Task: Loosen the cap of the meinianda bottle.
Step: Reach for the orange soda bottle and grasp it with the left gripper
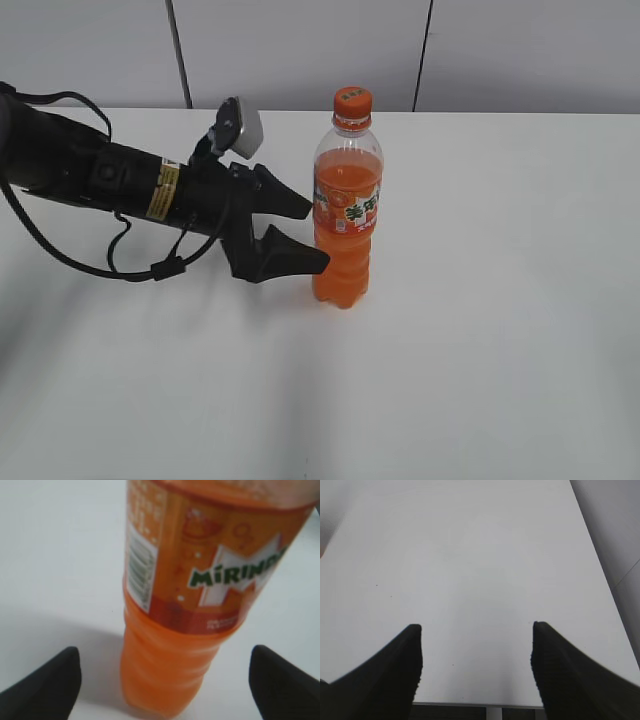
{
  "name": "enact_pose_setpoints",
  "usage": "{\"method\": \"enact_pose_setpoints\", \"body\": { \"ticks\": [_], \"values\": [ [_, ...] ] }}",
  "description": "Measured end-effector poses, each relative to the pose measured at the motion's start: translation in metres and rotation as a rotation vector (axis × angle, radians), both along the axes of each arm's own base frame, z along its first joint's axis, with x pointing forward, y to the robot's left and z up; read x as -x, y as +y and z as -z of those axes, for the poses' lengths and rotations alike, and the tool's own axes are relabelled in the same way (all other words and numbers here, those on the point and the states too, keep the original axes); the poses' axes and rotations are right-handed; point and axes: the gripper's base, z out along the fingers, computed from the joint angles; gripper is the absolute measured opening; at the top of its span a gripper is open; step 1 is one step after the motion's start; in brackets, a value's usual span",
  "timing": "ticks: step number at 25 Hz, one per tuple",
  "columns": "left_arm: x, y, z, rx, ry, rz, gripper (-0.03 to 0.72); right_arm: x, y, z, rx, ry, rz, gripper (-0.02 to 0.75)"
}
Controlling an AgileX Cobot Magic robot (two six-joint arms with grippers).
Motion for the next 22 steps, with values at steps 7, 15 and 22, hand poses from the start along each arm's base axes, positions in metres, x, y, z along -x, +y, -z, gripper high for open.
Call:
{"method": "enact_pose_setpoints", "body": {
  "ticks": [7,15,22],
  "values": [
    [-0.003,-0.006,0.01,0.02,0.032,-0.022,0.61,0.0,0.0,0.0,0.0,0.0,0.0,0.512],
    [-0.004,-0.006,0.013,0.025,0.041,-0.031,0.603,0.0,0.0,0.0,0.0,0.0,0.0,0.512],
    [0.0,-0.016,0.014,0.005,0.035,-0.02,0.595,0.0,0.0,0.0,0.0,0.0,0.0,0.512]
  ]
}}
